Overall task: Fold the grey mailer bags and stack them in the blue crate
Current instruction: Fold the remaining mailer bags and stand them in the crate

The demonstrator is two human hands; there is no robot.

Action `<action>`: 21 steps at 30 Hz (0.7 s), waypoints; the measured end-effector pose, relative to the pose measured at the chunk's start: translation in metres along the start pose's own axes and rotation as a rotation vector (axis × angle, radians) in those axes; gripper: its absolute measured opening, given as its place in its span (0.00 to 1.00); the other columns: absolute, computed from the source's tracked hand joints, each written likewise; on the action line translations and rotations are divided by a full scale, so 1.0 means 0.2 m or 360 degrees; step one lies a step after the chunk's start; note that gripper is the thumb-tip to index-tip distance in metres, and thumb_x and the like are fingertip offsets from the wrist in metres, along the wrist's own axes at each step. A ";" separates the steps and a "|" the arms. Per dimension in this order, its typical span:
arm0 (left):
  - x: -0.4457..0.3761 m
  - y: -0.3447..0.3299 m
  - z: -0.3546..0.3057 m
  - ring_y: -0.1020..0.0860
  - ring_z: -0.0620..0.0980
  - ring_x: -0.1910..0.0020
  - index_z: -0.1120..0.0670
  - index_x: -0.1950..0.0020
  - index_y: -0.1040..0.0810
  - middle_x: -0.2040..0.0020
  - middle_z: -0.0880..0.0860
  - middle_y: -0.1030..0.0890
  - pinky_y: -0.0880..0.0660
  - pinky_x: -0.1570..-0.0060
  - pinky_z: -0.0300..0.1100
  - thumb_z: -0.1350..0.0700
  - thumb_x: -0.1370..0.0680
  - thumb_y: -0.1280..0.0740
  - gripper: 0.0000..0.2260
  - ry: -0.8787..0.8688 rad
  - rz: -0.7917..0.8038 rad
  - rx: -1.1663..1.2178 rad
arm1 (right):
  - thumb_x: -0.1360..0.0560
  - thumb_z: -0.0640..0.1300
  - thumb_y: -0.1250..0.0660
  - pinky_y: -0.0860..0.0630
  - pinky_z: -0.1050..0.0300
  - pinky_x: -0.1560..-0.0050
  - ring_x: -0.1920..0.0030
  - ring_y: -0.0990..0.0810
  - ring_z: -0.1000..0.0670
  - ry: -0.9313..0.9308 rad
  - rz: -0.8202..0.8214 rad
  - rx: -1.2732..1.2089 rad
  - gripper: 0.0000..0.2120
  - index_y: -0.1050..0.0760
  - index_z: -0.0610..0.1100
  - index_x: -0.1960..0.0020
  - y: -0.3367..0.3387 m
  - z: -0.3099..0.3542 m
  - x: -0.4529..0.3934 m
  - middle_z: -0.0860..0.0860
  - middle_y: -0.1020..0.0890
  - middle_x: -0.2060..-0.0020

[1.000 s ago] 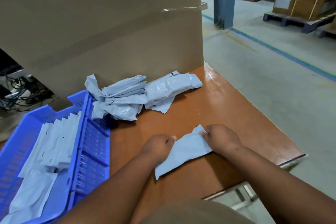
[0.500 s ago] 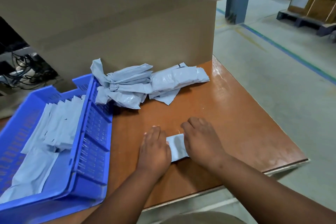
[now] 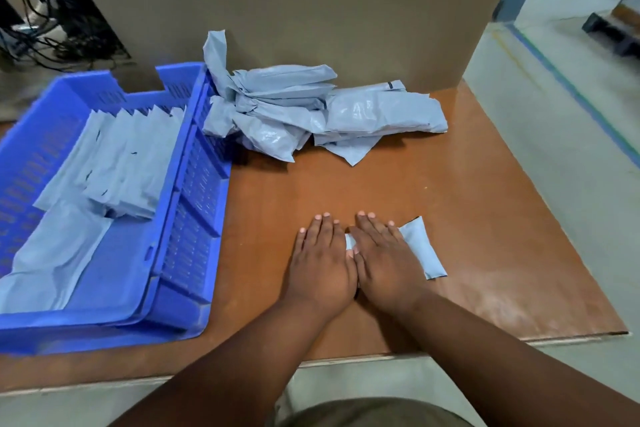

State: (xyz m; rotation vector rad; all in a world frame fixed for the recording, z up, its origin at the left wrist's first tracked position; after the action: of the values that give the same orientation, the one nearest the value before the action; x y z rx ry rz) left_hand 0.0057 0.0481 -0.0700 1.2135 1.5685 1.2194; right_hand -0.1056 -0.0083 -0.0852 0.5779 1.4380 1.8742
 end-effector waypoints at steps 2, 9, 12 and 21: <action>0.00 -0.01 0.01 0.44 0.54 0.15 0.55 0.17 0.35 0.15 0.56 0.39 0.47 0.17 0.56 0.44 0.16 0.52 0.30 0.0014 -0.0004 0.0002 | 0.13 0.54 0.52 0.48 0.45 0.16 0.16 0.41 0.46 0.0002 0.0002 -0.0007 0.27 0.33 0.45 0.19 0.00 0.00 0.00 0.46 0.36 0.17; 0.01 -0.04 0.00 0.47 0.53 0.14 0.54 0.15 0.38 0.14 0.55 0.42 0.49 0.17 0.56 0.44 0.17 0.53 0.31 0.0052 0.0075 -0.0036 | 0.14 0.56 0.57 0.54 0.48 0.15 0.14 0.50 0.51 -0.0038 0.0113 -0.0025 0.30 0.40 0.48 0.15 -0.01 -0.01 0.02 0.50 0.44 0.14; 0.02 -0.01 0.00 0.49 0.52 0.14 0.53 0.14 0.41 0.13 0.54 0.44 0.51 0.16 0.56 0.43 0.17 0.56 0.32 0.0073 0.0131 -0.0074 | 0.15 0.57 0.60 0.57 0.51 0.15 0.14 0.50 0.51 -0.0044 0.0149 -0.0056 0.32 0.41 0.49 0.15 0.02 0.01 0.02 0.50 0.44 0.14; -0.09 0.14 -0.22 0.42 0.56 0.16 0.56 0.18 0.33 0.17 0.57 0.34 0.49 0.17 0.61 0.45 0.20 0.58 0.35 -0.0175 0.0061 -0.0208 | 0.18 0.52 0.52 0.42 0.38 0.18 0.19 0.34 0.41 0.0009 -0.0030 0.0202 0.29 0.25 0.44 0.25 0.25 -0.14 0.03 0.42 0.29 0.21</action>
State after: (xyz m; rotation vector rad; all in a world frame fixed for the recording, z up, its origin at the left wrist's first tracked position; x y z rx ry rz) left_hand -0.0264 0.0232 -0.0319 1.2100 1.3700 1.2382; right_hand -0.1418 -0.0289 -0.0460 0.6177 1.5693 1.7805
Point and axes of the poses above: each hand's wrist, its own x-axis away from the middle knuckle, its own y-axis out of the back of the hand, z = x × y, the point moved 7 cm from there along -x, towards the middle knuckle
